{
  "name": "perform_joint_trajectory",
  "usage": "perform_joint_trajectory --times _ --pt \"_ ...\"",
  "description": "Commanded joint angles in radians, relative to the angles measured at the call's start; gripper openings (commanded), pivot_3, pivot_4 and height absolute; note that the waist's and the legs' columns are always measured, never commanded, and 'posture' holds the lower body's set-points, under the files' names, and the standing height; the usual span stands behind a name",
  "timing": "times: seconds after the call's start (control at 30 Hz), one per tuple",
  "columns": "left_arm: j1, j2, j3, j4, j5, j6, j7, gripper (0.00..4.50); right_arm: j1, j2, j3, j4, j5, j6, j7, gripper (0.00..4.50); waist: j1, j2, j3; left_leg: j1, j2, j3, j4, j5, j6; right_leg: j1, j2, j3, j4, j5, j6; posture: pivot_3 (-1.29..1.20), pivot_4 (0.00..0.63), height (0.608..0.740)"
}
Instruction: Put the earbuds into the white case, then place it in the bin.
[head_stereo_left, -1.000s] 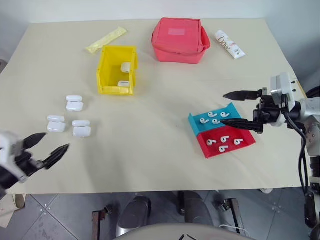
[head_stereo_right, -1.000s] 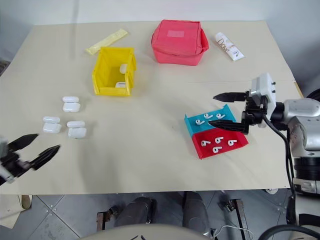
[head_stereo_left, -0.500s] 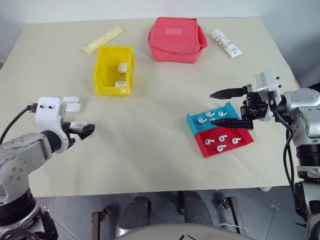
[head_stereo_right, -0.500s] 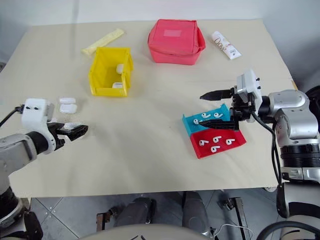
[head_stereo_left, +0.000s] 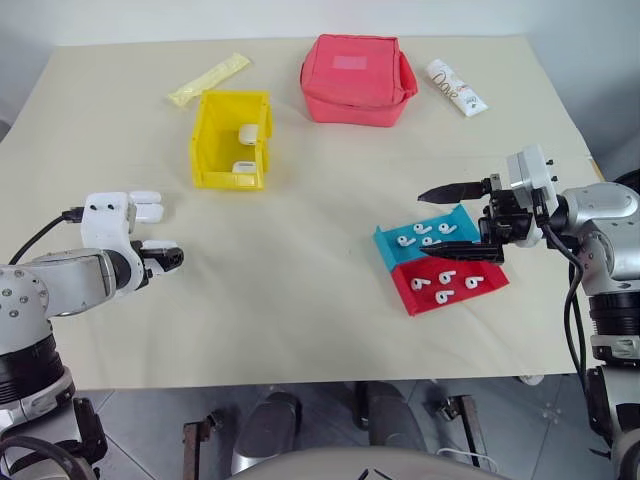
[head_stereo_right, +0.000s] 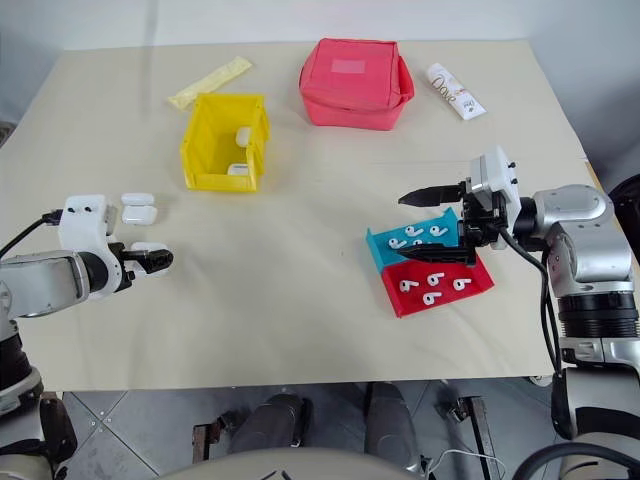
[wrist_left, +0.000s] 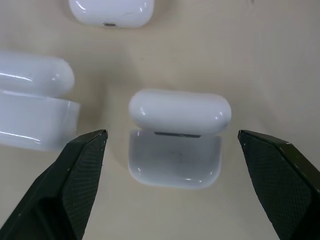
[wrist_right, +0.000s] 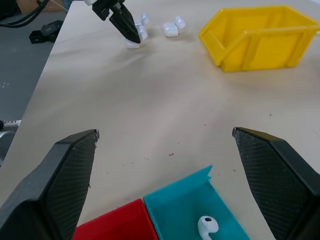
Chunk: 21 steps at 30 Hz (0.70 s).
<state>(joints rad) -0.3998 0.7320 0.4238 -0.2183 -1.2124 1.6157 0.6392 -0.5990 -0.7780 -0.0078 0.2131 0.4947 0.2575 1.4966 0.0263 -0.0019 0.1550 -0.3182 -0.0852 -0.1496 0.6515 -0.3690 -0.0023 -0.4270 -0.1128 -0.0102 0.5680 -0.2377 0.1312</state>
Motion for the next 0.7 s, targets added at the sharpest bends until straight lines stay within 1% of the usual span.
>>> perform_joint_trajectory --times 0.03,0.17,0.27,0.4,0.7 --pt "-0.015 0.06 -0.026 0.054 -0.116 -0.001 0.065 4.45 0.006 -0.006 -0.023 -0.038 0.013 -0.008 0.013 4.5 0.0 0.0 0.0 0.0 0.0 0.0 0.0 0.0 0.0 -0.001 0.0 0.0 0.0 0.0 0.0 0.0 0.15 0.74" --pt "-0.029 0.128 -0.078 0.134 -0.244 -0.001 0.126 4.45 0.016 -0.006 -0.026 -0.047 0.013 -0.007 0.007 4.5 -0.001 -0.001 0.0 0.0 0.0 0.001 0.0 0.0 0.0 -0.001 0.0 0.0 0.001 -0.001 -0.001 0.0 0.15 0.74" --pt "-0.054 0.146 -0.106 0.191 -0.279 -0.001 0.166 4.45 0.022 -0.003 -0.026 -0.053 0.014 -0.006 0.001 4.5 0.0 -0.001 0.0 0.0 0.0 0.001 0.0 0.0 0.0 -0.001 0.0 0.001 0.002 -0.001 -0.001 0.0 0.15 0.74" --pt "-0.095 0.145 -0.136 0.249 -0.281 -0.001 0.184 4.45 0.03 -0.003 -0.028 -0.062 0.017 -0.002 -0.004 4.5 0.002 -0.001 -0.001 0.0 -0.001 0.001 0.0 0.0 0.0 -0.001 0.0 0.002 0.003 -0.001 -0.001 0.0 0.15 0.74" --pt "-0.181 0.136 -0.2 0.337 -0.202 -0.001 0.132 4.45 0.044 -0.006 -0.035 -0.08 0.022 0.009 -0.013 4.5 0.0 -0.001 -0.001 0.001 -0.006 0.002 0.0 0.001 0.0 -0.001 -0.001 0.002 0.005 -0.001 -0.001 0.0 0.15 0.74"
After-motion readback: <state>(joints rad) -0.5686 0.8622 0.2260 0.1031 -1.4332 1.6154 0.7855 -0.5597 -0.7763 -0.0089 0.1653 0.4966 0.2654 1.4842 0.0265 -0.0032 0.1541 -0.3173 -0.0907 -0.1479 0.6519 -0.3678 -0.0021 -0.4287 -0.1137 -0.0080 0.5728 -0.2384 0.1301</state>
